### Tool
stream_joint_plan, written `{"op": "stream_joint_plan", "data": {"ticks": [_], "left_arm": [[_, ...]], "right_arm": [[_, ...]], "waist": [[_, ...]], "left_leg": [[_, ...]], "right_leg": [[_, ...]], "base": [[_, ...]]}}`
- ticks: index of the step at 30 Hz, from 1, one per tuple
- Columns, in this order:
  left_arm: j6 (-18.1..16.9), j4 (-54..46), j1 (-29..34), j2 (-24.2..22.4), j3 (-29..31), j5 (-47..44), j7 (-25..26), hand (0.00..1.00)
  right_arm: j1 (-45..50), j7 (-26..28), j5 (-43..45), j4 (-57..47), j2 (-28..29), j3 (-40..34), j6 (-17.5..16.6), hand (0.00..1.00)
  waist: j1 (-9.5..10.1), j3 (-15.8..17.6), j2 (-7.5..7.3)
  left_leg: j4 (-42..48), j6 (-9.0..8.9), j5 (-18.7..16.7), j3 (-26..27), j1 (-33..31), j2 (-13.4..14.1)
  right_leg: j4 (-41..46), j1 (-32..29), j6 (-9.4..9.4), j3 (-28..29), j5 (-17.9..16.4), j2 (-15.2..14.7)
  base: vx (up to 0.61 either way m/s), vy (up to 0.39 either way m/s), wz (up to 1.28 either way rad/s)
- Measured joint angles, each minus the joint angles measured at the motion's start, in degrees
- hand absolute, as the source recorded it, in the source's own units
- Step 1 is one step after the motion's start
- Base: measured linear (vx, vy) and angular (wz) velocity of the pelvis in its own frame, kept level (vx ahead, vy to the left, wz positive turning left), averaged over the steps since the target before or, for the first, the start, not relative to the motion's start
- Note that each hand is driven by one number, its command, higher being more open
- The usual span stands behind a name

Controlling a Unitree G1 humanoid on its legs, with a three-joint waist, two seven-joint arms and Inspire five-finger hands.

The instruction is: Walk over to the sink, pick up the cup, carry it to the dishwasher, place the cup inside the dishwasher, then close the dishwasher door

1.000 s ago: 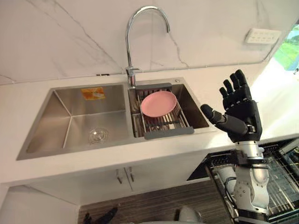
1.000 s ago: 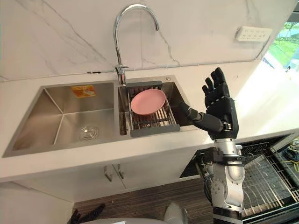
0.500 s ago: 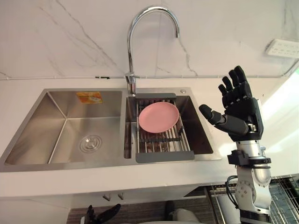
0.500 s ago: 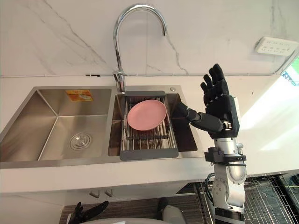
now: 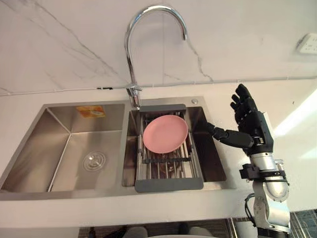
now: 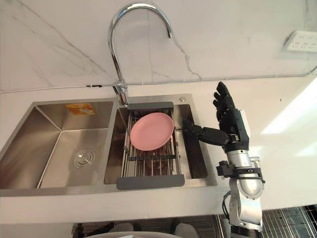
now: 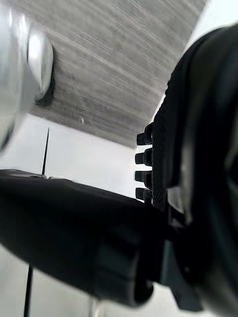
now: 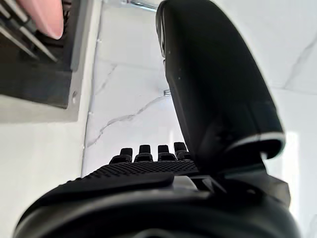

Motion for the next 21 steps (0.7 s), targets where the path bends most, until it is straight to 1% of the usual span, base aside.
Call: {"op": "stream_joint_plan", "data": {"ticks": [2, 3, 4, 5, 10, 11, 15, 18, 21], "left_arm": [[0.14, 0.04, 0.63, 0.56, -0.28, 0.19, -0.24, 1.0], [0.14, 0.05, 0.65, 0.55, -0.3, 0.19, -0.24, 1.0], [0.14, 0.11, 0.66, 0.66, -0.34, 0.18, -0.29, 1.0], [0.14, 0.19, 0.72, 0.73, -0.34, 0.14, -0.35, 1.0], [0.07, 0.64, 1.05, 1.69, -0.28, 0.77, -0.47, 1.0], [0.06, 0.71, 1.06, 1.77, -0.28, 0.87, -0.47, 1.0], [-0.68, 2.13, 1.01, 2.01, -0.19, 2.91, -0.44, 1.0], [-0.7, 2.42, 1.05, 2.14, -0.2, 2.97, -0.41, 1.0], [-0.7, 2.46, 1.13, 2.15, -0.2, 3.0, -0.4, 1.0]], "right_arm": [[0.12, 0.06, -7.7, -0.47, -0.89, -0.05, -0.01, 1.0], [0.12, 0.11, -9.8, -0.71, -1.14, 0.02, -0.07, 1.0], [0.11, 0.3, -14.13, -1.55, -1.61, 0.37, -0.21, 1.0], [0.11, 0.73, -17.79, -2.16, -2.14, 0.98, -0.94, 1.0], [0.12, 2.52, -30.26, -4.48, -4.5, 4.07, -4.26, 1.0], [0.12, 2.69, -31.46, -4.81, -4.99, 4.49, -4.86, 1.0], [0.12, 3.89, -40.34, -7.05, -7.72, 6.73, -9.59, 1.0], [0.08, 4.43, -44.73, -7.25, -8.95, 8.66, -12.06, 1.0], [0.01, 4.65, -48.38, -7.3, -9.61, 10.1, -13.51, 1.0]], "waist": [[-0.17, -0.05, -0.26], [-0.1, -0.09, -0.29], [0.06, -0.16, -0.44], [0.16, -0.26, -0.66], [0.14, -1.11, -1.86], [0.14, -1.22, -2.0], [0.08, -2.01, -2.81], [0.16, -2.34, -3.3], [0.21, -2.5, -3.48]], "left_leg": [[-0.83, 0.0, 0.0, -0.14, 1.33, -0.09], [-1.03, 0.0, 0.0, -0.16, 1.54, -0.1], [-1.21, 0.0, 0.0, -0.28, 1.58, -0.13], [-1.24, 0.0, 0.0, -0.33, 1.54, -0.15], [-1.36, 0.03, 0.01, -0.35, 1.59, -0.12], [-1.37, 0.04, 0.02, -0.31, 1.59, -0.12], [-1.82, 0.1, 0.06, -0.18, 1.67, -0.17], [-2.21, 0.1, 0.11, -0.2, 1.89, -0.19], [-2.38, 0.13, 0.18, -0.24, 1.93, -0.27]], "right_leg": [[-1.14, 1.52, 0.05, -0.14, 0.03, 0.09], [-1.29, 1.7, 0.05, -0.16, 0.03, 0.12], [-1.54, 1.81, 0.08, -0.28, 0.05, 0.13], [-1.88, 1.92, 0.25, -0.32, 0.16, 0.15], [-2.65, 2.38, 0.35, -0.26, 0.56, 0.29], [-2.83, 2.44, 0.35, -0.2, 0.68, 0.32], [-3.32, 2.6, 0.44, -0.01, 0.95, 0.35], [-3.58, 2.79, 0.45, -0.03, 0.96, 0.39], [-3.93, 2.88, 0.51, -0.08, 1.02, 0.39]], "base": [[0.09, 0.019, 0.06], [0.04, 0.008, 0.06], [0.0, 0.003, 0.05], [-0.01, 0.001, 0.05], [-0.03, -0.003, -0.01], [-0.03, -0.001, -0.03], [-0.02, 0.002, -0.02], [0.0, 0.0, 0.0], [0.0, 0.0, 0.0]]}}
